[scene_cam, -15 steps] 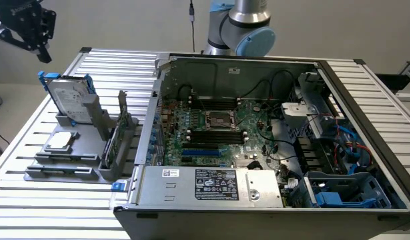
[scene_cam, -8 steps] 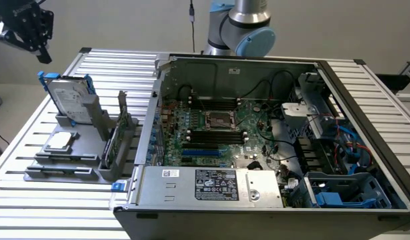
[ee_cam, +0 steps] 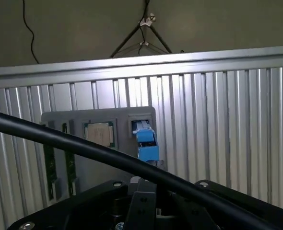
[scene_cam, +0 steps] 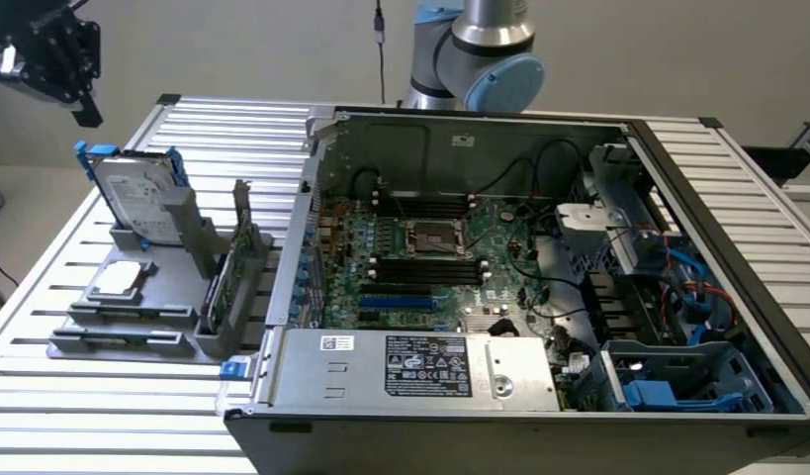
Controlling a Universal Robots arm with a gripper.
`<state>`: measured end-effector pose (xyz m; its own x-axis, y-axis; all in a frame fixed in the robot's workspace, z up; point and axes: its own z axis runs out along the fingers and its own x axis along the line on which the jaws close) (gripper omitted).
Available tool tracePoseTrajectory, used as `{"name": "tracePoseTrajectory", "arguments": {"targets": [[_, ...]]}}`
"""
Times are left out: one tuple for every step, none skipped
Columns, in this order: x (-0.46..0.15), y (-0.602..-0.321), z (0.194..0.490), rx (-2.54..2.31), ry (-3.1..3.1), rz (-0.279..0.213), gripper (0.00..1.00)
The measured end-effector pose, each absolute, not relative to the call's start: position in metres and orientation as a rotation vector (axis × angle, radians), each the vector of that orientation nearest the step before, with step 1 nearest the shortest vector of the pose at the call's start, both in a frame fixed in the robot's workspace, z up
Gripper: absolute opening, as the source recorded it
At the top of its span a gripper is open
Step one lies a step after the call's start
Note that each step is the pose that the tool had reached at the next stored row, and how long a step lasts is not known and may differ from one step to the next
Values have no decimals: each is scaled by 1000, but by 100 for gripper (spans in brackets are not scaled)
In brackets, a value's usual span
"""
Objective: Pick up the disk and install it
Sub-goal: 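Pick up the disk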
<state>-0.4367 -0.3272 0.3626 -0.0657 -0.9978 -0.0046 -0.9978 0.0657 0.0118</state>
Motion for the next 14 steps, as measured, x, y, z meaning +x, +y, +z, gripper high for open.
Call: {"name": "tracePoseTrajectory", "arguments": {"targets": [[-437,-327,362,2164,-2270,-18,11],[-437,-327,362,2185,-2251,-18,11],[-437,-327,362,2205,-2231,-18,11],[-437,-327,362,2225,-2211,-18,11],[-437,-327,362,2244,-2191,-17,11],[-437,-327,362,2254,-2180,-17,11],[-437,-327,362,2258,-2176,-16,11],[-437,-327,362,2260,-2174,-16,11],[-437,-327,362,2260,-2173,-16,11],[-437,-327,362,2260,-2173,-16,11],[-437,-327,362,2260,-2173,-16,12],[-437,-327,362,2260,-2173,-16,17],[-437,-327,362,2260,-2173,-16,24],[-437,-327,362,2260,-2173,-16,24]]}}
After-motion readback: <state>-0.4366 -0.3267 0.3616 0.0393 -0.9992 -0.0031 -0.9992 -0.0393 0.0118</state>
